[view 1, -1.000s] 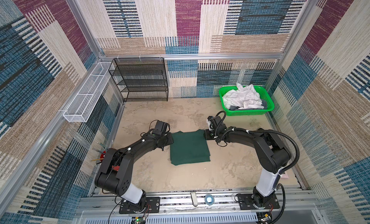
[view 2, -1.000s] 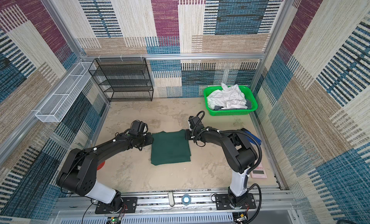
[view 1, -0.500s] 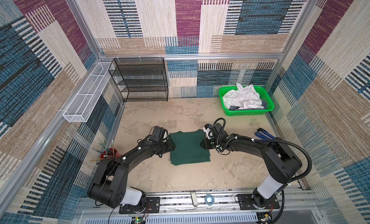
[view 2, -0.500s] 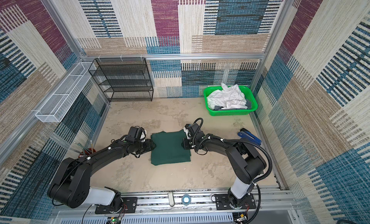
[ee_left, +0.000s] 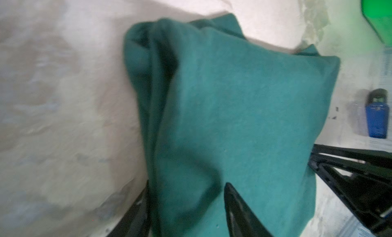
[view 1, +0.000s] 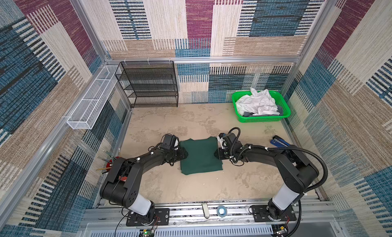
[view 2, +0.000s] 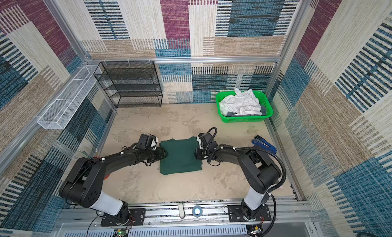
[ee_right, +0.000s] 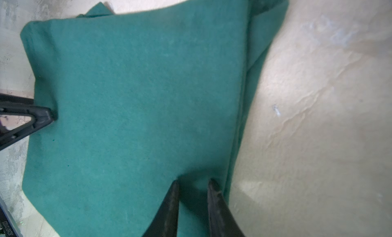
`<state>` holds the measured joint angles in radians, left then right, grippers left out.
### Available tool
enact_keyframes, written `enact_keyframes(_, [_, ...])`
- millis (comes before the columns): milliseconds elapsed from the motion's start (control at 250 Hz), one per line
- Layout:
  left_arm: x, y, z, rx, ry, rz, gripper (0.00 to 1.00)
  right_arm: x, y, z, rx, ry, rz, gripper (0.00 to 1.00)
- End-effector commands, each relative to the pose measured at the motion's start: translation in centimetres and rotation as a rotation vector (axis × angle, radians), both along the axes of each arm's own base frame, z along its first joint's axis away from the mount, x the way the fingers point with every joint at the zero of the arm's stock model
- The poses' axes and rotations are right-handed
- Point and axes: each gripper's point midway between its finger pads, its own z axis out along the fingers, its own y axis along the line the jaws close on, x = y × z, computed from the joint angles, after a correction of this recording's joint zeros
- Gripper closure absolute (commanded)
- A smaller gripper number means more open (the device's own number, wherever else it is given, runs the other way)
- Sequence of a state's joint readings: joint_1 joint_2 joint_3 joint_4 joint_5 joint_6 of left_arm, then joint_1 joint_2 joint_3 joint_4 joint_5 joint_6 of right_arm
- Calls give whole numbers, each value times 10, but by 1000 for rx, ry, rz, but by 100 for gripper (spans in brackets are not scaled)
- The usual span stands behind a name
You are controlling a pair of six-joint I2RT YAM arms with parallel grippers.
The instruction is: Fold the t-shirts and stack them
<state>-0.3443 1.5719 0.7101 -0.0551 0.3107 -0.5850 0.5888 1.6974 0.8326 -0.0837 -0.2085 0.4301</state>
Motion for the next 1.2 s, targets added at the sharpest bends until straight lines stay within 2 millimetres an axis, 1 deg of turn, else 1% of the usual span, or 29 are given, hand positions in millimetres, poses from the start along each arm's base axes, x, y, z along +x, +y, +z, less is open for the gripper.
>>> enact_keyframes(0, [-9,-6,-12,-23,58,-7,54,-8,-8,-12,-32,50,-14,73])
enact_keyframes(80, [-8,-11,-13,-25,60,-15,62,-8,-6,-9,-31,42,-11,73])
enact_keyframes(116, [-8,-14,-14,-23,62,-19,71,-7,-6,-8,-29,38,-11,73])
enact_keyframes(164, [-6,-16,-12,-20,63,-21,87,-6,-5,-6,-26,33,-11,73])
enact_keyframes(236, [-2,-21,-6,-19,56,-31,100,-3,-5,-1,-21,15,-14,73])
enact_keyframes(328, [3,-23,9,25,46,-41,100,2,-5,14,-8,-34,-23,72])
enact_keyframes(356, [4,-23,13,48,46,-45,100,3,-5,21,0,-53,-24,67])
enact_keyframes(388, [6,-22,18,79,51,-47,100,4,-5,30,13,-79,-23,59])
enact_keyframes(404, [7,-20,21,96,55,-46,100,5,-4,34,21,-91,-21,53])
enact_keyframes(456, [9,-16,28,152,70,-47,100,3,-1,48,53,-126,-3,27])
enact_keyframes(472, [10,-15,30,168,73,-50,100,3,0,52,64,-136,5,21])
enact_keyframes(508, [11,-12,34,201,81,-55,100,1,3,62,87,-159,20,9])
enact_keyframes(552, [14,-10,40,233,85,-61,100,-2,6,73,111,-184,39,0])
enact_keyframes(636, [19,-9,51,262,78,-73,100,-8,14,93,158,-233,74,1])
enact_keyframes(752, [28,-12,65,276,57,-89,100,-18,22,112,229,-265,113,1])
enact_keyframes(852, [36,-15,74,281,44,-101,100,-25,27,125,287,-288,129,1])
enact_keyframes(924, [42,-16,80,285,30,-104,100,-28,26,129,298,-294,132,1])
enact_keyframes(1004, [51,-18,87,296,12,-109,100,-29,25,128,290,-290,130,1])
enact_keyframes(1120, [67,-19,98,331,-22,-113,100,-29,22,120,267,-276,124,1])
enact_keyframes(1196, [81,-15,105,372,-43,-110,100,-30,22,117,262,-265,121,1])
